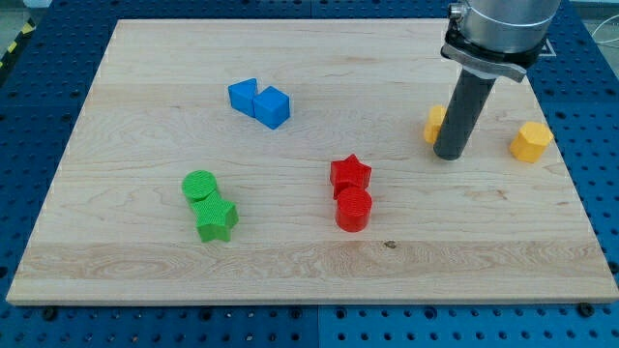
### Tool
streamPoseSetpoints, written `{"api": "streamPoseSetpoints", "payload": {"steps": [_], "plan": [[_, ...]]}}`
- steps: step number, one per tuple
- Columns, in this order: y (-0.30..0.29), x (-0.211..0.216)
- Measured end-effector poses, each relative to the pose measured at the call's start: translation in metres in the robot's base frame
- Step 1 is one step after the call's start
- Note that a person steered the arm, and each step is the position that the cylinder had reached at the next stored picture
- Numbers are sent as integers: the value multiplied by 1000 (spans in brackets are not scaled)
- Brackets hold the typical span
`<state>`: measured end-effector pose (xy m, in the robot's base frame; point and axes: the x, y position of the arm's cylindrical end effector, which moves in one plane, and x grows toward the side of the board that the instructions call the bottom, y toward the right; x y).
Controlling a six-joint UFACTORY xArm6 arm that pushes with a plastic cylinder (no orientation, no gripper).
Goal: Push the yellow heart towards center right
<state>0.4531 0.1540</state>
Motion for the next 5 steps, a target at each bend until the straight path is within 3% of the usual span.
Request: {"api": "streamPoseSetpoints", "payload": {"steps": [1, 3, 4, 5], "plan": [[-27, -5], [-60, -59], [-53, -72], [-25, -56]]}}
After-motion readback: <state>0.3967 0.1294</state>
